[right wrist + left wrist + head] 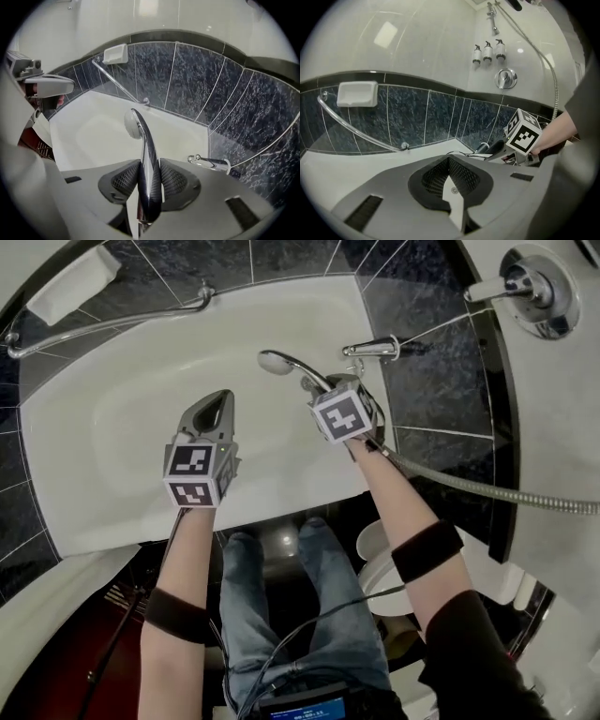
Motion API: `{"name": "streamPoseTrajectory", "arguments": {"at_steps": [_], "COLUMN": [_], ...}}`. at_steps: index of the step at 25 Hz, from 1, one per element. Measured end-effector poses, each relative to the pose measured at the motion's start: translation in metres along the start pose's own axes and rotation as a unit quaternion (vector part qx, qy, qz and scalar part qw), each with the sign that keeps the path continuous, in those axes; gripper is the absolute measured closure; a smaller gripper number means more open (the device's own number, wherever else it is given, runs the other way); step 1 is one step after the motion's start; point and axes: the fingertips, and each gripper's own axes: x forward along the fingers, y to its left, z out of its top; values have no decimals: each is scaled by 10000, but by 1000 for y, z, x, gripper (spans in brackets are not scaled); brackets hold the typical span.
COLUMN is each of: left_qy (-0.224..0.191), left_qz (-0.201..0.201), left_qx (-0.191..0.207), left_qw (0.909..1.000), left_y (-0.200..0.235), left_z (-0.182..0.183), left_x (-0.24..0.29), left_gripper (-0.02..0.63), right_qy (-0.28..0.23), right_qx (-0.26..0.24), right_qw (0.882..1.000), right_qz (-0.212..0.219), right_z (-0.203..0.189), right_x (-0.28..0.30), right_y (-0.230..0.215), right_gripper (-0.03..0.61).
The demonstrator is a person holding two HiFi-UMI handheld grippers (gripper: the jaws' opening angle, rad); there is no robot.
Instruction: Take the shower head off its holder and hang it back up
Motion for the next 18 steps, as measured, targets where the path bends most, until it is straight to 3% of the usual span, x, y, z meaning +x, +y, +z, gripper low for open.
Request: {"name": "streamPoseTrajectory", "arguments": {"at_steps": [9, 13, 18], "left_qy": [158, 194, 239], "left_qz": [-218, -256, -247], "left_qx": [-201, -241, -276], "left_qw": [9994, 9992, 9990], "left_y": [-21, -26, -24], "left_z": [-52, -65, -76], "left_x": [53, 60, 63], "left_gripper": [614, 614, 614], "right_qy": [1097, 1699, 2142], "right_qx": [-643, -1379, -2378], "right_qw": [9915, 9750, 9455], "right_qz": [-284, -383, -600], "right_z": [-79, -117, -141], "right_x": [51, 71, 86], "right_y": [-55, -73, -95], "right_gripper": [434, 434, 434]}}
